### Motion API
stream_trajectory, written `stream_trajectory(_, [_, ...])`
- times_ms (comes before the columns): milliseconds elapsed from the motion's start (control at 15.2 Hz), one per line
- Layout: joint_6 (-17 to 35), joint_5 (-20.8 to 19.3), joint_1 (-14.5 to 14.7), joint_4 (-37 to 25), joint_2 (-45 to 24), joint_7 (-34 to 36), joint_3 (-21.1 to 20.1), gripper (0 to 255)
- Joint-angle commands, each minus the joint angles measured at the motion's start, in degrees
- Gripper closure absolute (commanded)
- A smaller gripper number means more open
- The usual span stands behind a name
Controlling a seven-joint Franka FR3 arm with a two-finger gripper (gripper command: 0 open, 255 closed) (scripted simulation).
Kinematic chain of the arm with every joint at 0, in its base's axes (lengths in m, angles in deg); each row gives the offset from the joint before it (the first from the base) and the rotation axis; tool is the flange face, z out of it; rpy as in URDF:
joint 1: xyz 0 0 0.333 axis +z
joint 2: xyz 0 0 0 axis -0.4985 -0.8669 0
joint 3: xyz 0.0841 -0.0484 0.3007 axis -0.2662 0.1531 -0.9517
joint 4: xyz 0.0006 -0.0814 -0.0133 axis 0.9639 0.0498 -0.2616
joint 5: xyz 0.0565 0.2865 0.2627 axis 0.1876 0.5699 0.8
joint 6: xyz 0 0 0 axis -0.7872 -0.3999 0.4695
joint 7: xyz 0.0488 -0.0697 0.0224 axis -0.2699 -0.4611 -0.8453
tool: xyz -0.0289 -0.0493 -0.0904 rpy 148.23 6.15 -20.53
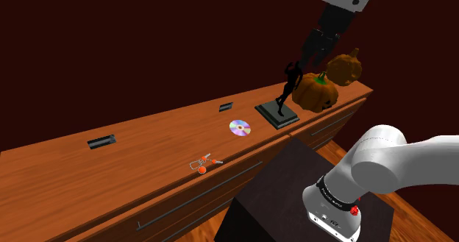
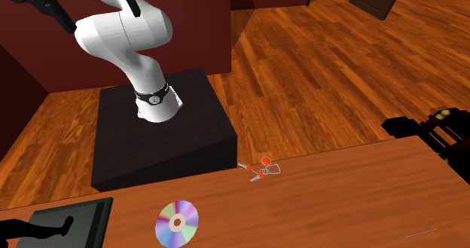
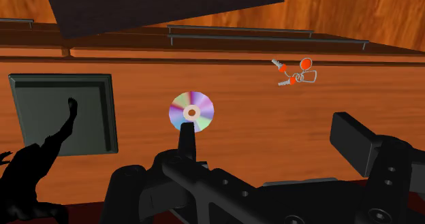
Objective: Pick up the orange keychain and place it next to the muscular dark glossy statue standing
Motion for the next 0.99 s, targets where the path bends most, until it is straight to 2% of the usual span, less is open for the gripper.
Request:
stream_trajectory(0, [0.00,0.00,0.00,0.00,0.00,0.00,0.00,0])
stream_trajectory(462, [11.02,4.15,0.74,10.57,0.17,8.62,-7.76,0])
stream_trajectory(924, [23.41,8.47,2.07,17.35,-4.77,17.23,-16.16,0])
